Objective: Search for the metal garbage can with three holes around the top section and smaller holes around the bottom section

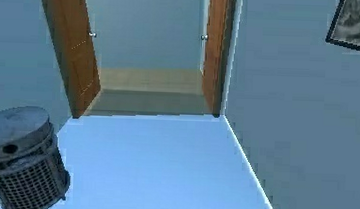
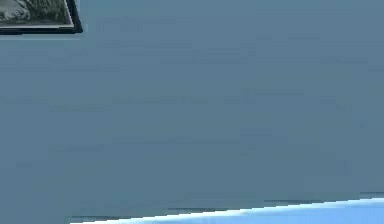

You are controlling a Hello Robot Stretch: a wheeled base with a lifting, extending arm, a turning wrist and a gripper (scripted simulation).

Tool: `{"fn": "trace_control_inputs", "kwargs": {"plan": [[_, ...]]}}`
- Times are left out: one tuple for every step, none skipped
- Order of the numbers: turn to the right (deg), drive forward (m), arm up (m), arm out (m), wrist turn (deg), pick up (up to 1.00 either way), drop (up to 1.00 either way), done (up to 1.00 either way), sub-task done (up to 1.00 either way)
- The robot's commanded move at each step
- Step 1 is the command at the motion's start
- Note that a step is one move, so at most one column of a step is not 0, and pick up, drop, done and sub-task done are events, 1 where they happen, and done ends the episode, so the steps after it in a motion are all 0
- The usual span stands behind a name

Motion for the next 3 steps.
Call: {"fn": "trace_control_inputs", "kwargs": {"plan": [[0.0, 0.05, 0.0, 0.0, 0.0, 0.0, 0.0, 0.0, 0.0], [36.0, 0.0, 0.0, 0.0, 0.0, 0.0, 0.0, 0.0, 0.0], [3.0, 0.0, 0.0, 0.0, 0.0, 0.0, 0.0, 0.0, 0.0]]}}
